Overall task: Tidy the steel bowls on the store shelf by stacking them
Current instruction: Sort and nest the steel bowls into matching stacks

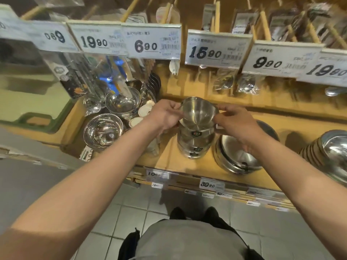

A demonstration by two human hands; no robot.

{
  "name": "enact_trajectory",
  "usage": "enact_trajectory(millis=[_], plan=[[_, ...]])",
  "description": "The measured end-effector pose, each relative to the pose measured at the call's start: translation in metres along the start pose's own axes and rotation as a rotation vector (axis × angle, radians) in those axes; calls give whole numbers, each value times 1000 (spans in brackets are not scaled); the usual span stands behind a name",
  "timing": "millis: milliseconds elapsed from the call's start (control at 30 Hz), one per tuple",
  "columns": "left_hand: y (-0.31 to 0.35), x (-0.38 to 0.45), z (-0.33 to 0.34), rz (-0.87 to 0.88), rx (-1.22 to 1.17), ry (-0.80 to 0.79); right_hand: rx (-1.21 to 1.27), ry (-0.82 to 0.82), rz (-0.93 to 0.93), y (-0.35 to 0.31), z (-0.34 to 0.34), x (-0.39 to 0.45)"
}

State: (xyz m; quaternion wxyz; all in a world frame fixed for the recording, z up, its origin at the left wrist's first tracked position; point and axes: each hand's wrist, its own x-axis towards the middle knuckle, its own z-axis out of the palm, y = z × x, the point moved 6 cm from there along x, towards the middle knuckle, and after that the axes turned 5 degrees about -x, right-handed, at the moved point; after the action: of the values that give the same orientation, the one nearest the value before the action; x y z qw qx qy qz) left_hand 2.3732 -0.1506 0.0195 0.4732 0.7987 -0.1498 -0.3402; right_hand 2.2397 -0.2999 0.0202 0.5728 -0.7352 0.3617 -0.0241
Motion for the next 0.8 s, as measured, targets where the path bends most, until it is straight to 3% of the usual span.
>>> enact_trajectory(millis=[567,800], plan=[[-29,-1,2,98,372,188,-433,64,-33,16,13,13],[-37,0,7,-6,39,45,-396,31,11,13,16,10]])
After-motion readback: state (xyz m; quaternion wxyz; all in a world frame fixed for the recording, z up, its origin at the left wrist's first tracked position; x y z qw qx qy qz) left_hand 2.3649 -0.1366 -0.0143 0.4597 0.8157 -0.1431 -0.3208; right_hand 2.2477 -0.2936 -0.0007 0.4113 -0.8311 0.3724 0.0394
